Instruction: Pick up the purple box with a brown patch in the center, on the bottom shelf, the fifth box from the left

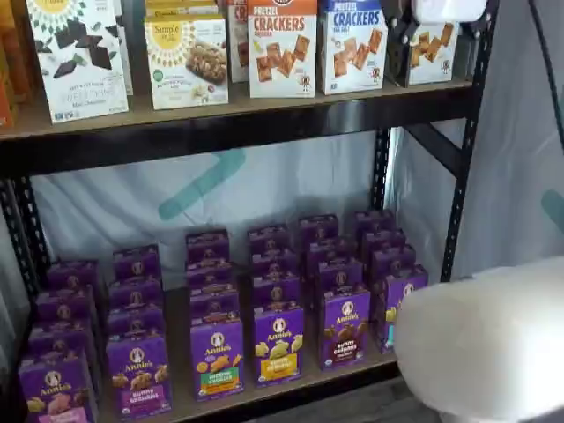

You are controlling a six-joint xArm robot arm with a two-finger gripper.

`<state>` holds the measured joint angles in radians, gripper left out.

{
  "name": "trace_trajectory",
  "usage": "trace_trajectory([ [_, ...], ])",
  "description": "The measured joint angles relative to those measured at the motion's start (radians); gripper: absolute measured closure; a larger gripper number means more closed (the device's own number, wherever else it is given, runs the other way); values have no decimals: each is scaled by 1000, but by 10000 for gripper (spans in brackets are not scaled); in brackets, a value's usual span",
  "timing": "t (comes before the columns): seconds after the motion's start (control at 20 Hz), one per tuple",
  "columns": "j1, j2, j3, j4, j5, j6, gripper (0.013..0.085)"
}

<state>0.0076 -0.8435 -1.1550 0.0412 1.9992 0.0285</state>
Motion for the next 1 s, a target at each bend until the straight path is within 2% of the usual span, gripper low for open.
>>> trace_trajectory([
  [0.05, 87, -38, 38, -89, -72, 50, 130],
  [0.1, 96, -41, 40, -102, -82, 58, 130],
  [0.4, 119, -22, 40, -104, -95, 83, 130],
  [1.0, 123, -8, 106, -91, -141, 95, 130],
])
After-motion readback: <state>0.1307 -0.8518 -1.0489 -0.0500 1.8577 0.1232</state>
